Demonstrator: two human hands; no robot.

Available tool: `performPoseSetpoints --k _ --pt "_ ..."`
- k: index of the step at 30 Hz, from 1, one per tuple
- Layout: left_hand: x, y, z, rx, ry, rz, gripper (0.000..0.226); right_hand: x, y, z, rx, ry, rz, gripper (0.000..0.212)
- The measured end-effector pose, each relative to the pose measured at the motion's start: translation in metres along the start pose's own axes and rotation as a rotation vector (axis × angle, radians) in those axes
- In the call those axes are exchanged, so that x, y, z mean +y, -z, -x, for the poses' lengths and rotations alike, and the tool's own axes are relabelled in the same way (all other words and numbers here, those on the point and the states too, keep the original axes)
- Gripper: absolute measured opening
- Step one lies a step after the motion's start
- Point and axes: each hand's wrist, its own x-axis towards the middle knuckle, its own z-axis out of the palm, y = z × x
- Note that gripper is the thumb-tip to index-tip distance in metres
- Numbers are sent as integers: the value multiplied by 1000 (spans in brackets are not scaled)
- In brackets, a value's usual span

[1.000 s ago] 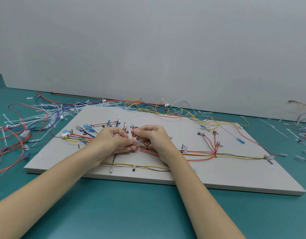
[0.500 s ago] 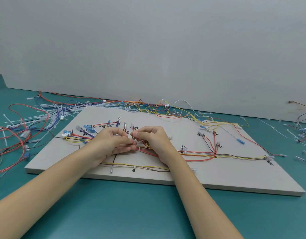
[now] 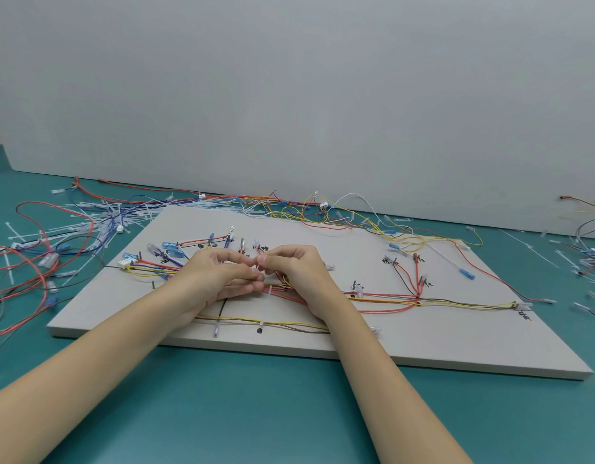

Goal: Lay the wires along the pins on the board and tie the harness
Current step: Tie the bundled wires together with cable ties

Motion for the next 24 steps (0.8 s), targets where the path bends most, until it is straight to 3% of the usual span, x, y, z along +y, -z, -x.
performPoseSetpoints --k 10,24 --pt "-2 -3 -2 33 0 -9 4 1 -2 0 -1 15 20 12" --pt "-4 -4 4 55 -83 1 16 1 0 0 -4 -6 29 11"
